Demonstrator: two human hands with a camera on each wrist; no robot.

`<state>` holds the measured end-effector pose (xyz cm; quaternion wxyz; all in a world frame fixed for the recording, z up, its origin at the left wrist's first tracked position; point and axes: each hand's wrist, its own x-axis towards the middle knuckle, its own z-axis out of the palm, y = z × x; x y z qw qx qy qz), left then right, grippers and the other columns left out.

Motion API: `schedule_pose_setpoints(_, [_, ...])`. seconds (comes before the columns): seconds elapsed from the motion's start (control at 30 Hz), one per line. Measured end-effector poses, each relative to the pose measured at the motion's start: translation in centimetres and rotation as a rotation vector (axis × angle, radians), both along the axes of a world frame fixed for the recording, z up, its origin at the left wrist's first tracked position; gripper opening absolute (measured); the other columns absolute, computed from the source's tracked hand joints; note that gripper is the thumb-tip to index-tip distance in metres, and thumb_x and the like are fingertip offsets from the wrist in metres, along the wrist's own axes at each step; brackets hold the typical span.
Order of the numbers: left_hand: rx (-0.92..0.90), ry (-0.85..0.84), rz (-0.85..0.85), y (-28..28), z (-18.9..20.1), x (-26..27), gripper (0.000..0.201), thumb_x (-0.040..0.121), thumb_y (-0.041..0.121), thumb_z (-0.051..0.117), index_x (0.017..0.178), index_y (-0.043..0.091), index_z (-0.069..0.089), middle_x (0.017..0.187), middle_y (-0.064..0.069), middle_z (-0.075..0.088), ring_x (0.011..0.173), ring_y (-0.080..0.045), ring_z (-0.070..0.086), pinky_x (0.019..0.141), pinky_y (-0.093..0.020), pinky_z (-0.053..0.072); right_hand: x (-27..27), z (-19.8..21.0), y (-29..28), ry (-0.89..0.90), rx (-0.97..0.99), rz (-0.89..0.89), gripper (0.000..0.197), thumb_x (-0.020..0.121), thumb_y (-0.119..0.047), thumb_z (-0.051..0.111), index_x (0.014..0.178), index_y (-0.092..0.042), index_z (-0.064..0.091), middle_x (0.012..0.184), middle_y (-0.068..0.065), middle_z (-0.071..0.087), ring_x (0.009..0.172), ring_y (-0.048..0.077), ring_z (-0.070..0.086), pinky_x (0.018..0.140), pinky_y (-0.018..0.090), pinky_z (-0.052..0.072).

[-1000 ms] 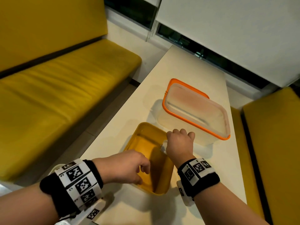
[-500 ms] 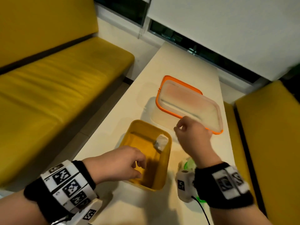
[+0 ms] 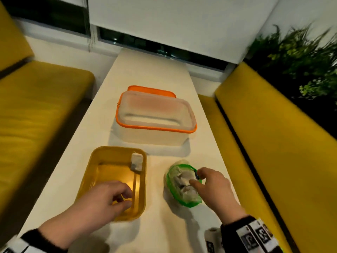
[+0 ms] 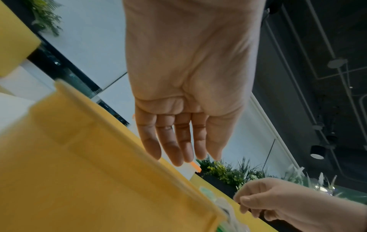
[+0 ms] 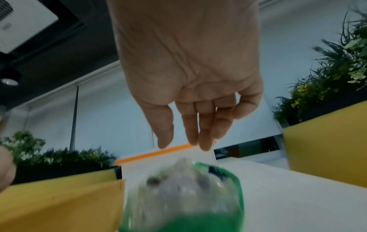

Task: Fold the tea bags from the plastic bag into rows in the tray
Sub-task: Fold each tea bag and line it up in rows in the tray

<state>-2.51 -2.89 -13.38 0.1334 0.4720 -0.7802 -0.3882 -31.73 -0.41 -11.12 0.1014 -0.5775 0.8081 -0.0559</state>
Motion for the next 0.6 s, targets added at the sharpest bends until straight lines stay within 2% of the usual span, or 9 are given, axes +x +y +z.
schedule_pose_setpoints(0.07, [-0.012, 0.012, -0.014, 0.2, 0.3, -1.4, 0.005, 0.08, 0.039, 0.07, 0.08, 0.04, 0.065, 0.087, 0.025, 0.063, 0.087, 0.007, 0.057, 0.076, -0.015, 0.049, 0.2, -1.2, -0.6, 0.015, -0.004, -0.032, 0.031, 0.089, -0.048, 0.052, 0.111, -0.029, 0.06, 0.106, -0.008, 0.065, 0.098, 0.018, 0.058, 0.082, 0.034, 0.043])
schedule_pose_setpoints(0.13, [-0.006, 0.031, -0.026, 0.5, 0.5, -2.5, 0.005, 0.08, 0.035, 0.07, 0.08, 0.038, 0.066, 0.093, 0.029, 0.061, 0.089, 0.007, 0.057, 0.076, -0.015, 0.049, 0.4, -2.1, -1.2, 0.001, -0.006, -0.039, 0.023, 0.091, -0.041, 0.048, 0.106, -0.029, 0.062, 0.101, -0.007, 0.067, 0.093, 0.018, 0.059, 0.083, 0.034, 0.043])
schedule_pose_setpoints(0.2, [0.012, 0.033, -0.049, 0.8, 0.8, -3.5, 0.006, 0.08, 0.036, 0.07, 0.08, 0.038, 0.065, 0.087, 0.022, 0.064, 0.089, 0.006, 0.058, 0.077, -0.013, 0.049, 0.1, -2.6, -1.5, -0.083, -0.036, -0.057, 0.018, 0.092, -0.033, 0.046, 0.095, -0.026, 0.063, 0.089, -0.006, 0.066, 0.086, 0.019, 0.059, 0.081, 0.034, 0.042])
schedule_pose_setpoints(0.3, [0.032, 0.028, -0.051, 0.8, 1.0, -4.1, 0.005, 0.077, 0.04, 0.071, 0.079, 0.041, 0.066, 0.087, 0.022, 0.065, 0.086, 0.004, 0.061, 0.078, -0.015, 0.05, -0.9, -2.6, -1.4, -0.273, -0.137, -0.104, 0.014, 0.092, -0.028, 0.048, 0.086, -0.023, 0.059, 0.072, -0.008, 0.058, 0.076, 0.019, 0.057, 0.078, 0.034, 0.045])
schedule_pose_setpoints(0.37, [0.044, 0.042, -0.033, 0.6, 0.9, -4.3, 0.005, 0.075, 0.042, 0.072, 0.078, 0.042, 0.068, 0.088, 0.027, 0.063, 0.086, 0.004, 0.062, 0.078, -0.016, 0.051, -1.9, -2.5, -1.2, -0.419, -0.201, -0.129, 0.013, 0.092, -0.025, 0.051, 0.083, -0.018, 0.059, 0.069, -0.008, 0.058, 0.07, 0.014, 0.055, 0.067, 0.027, 0.046])
schedule_pose_setpoints(0.43, [0.055, 0.066, -0.022, 0.5, 1.0, -4.7, 0.011, 0.072, 0.048, 0.072, 0.08, 0.042, 0.068, 0.09, 0.029, 0.062, 0.087, 0.002, 0.062, 0.078, -0.016, 0.051, -2.6, -2.4, -1.1, -0.53, -0.21, -0.128, 0.012, 0.092, -0.021, 0.054, 0.082, -0.015, 0.059, 0.07, -0.004, 0.06, 0.065, 0.009, 0.052, 0.055, 0.018, 0.039])
schedule_pose_setpoints(0.5, [0.054, 0.087, -0.019, 0.5, 1.0, -5.2, 0.019, 0.072, 0.045, 0.073, 0.088, 0.049, 0.064, 0.092, 0.027, 0.063, 0.087, 0.0, 0.063, 0.077, -0.016, 0.051, -3.1, -2.2, -1.1, -0.596, -0.211, -0.118, 0.011, 0.092, -0.017, 0.054, 0.081, -0.017, 0.058, 0.075, -0.001, 0.064, 0.067, 0.011, 0.053, 0.054, 0.015, 0.037])
schedule_pose_setpoints(0.6, [0.046, 0.087, -0.008, 0.6, 0.9, -5.5, 0.028, 0.076, 0.035, 0.074, 0.091, 0.054, 0.06, 0.094, 0.027, 0.062, 0.087, 0.0, 0.063, 0.078, -0.016, 0.051, -3.5, -1.5, -1.1, -0.636, -0.196, -0.056, 0.013, 0.09, -0.013, 0.055, 0.08, -0.02, 0.059, 0.074, -0.003, 0.065, 0.067, 0.007, 0.054, 0.054, 0.011, 0.037])
